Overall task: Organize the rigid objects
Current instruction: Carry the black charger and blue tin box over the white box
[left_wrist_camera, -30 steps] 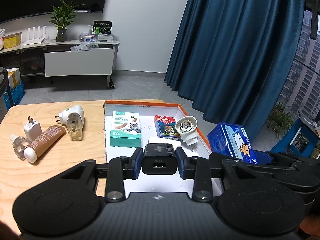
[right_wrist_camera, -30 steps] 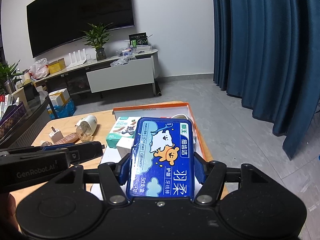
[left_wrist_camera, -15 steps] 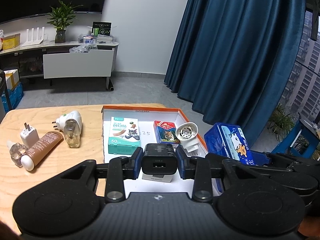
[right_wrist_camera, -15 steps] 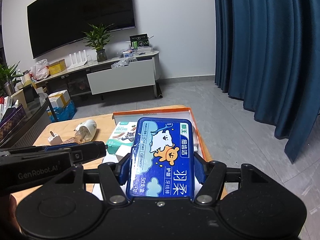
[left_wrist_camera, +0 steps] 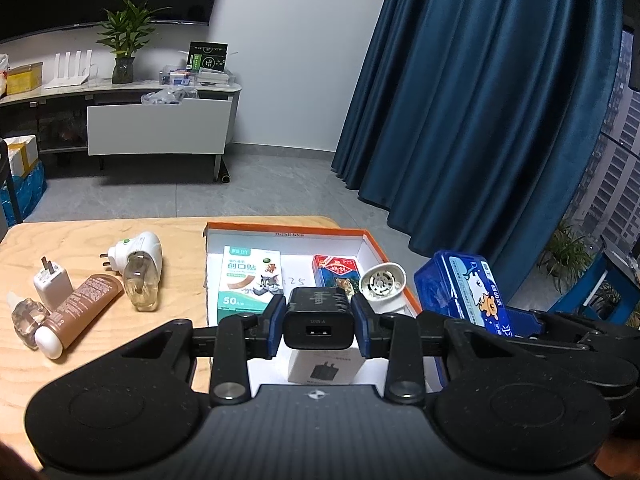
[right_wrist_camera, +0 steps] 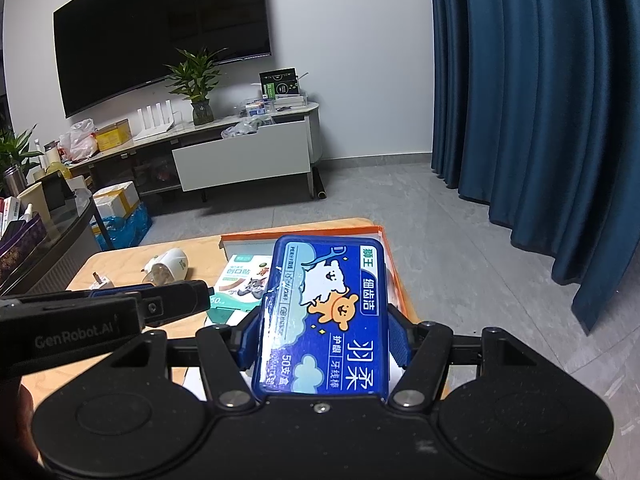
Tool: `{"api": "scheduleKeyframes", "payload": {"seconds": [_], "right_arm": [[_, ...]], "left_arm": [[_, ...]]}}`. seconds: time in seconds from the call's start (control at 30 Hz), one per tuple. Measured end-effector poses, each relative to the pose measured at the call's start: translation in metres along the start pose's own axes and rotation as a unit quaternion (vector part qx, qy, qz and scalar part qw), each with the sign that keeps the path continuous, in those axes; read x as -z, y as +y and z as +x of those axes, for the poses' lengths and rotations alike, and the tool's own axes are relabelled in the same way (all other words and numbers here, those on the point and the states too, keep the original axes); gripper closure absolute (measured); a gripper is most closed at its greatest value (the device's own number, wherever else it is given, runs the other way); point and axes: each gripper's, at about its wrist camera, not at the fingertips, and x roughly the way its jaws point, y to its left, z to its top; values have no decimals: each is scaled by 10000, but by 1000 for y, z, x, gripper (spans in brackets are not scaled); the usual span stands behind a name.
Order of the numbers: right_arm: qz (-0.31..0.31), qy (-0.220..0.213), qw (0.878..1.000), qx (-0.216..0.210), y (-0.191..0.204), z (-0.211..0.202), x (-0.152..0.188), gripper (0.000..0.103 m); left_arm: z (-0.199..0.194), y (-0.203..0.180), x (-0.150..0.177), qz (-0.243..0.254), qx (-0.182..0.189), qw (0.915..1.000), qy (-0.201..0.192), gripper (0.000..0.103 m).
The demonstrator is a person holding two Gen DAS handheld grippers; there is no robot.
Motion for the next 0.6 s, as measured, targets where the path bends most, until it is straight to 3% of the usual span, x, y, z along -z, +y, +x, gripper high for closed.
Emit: {"api": "scheduleKeyframes", "payload": {"seconds": [0.6], "right_arm": [[-113,-175,9998,17,-12,38,-46,29]], "left_arm": [[31,-3,-26,72,-40,10000,6,67]]}}
